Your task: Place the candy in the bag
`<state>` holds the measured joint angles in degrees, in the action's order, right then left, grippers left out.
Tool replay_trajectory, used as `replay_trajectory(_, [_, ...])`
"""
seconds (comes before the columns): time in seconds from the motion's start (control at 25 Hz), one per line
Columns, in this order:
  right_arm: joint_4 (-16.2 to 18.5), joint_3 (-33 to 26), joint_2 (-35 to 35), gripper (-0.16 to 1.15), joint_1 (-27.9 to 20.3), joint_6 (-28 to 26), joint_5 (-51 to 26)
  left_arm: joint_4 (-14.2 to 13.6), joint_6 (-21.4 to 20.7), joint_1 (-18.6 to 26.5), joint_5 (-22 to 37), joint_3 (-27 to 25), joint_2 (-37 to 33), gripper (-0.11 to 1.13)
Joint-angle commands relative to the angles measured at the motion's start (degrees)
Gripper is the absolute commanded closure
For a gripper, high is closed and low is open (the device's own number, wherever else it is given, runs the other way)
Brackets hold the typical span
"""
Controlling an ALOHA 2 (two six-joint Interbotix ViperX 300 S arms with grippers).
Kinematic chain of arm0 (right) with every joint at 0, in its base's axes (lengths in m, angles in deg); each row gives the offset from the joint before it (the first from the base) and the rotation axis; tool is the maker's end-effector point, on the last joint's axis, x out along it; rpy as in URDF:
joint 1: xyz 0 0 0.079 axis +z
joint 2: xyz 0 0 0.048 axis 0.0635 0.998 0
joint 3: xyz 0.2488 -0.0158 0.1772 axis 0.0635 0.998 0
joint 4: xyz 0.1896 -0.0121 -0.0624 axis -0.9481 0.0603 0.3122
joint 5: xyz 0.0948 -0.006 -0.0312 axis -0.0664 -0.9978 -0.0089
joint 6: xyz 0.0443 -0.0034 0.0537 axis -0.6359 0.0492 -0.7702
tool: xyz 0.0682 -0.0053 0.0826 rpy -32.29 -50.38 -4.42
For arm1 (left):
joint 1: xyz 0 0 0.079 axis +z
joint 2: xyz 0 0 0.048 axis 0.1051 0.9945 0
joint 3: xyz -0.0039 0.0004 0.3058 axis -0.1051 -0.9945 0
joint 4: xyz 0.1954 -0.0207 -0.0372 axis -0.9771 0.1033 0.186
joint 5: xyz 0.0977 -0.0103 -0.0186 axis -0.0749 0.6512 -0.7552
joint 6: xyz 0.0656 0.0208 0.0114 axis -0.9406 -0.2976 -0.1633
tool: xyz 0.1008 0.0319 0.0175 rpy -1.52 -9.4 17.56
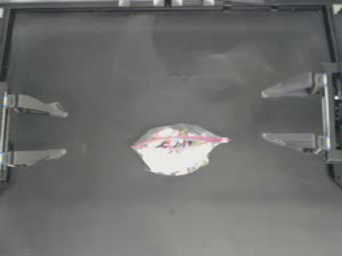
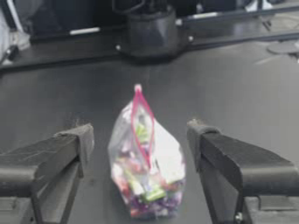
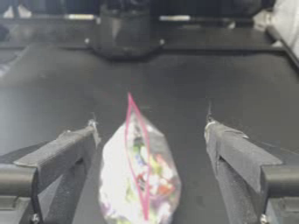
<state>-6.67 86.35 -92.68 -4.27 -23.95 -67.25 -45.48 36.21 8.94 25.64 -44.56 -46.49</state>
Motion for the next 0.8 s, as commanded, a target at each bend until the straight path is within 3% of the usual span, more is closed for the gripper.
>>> replay_trajectory(0.04, [-0.1, -0.6, -0.1, -0.03, 0.0, -0.1, 0.9, -0.1, 0.0, 0.2, 0.0, 0.6, -1.0, 0.06])
replay_trajectory(0.8, [-1.3, 0.9, -4.7, -0.03, 0.0, -0.2, 1.0, -0.1, 0.0, 0.4, 0.4, -0.6, -5.8, 0.06])
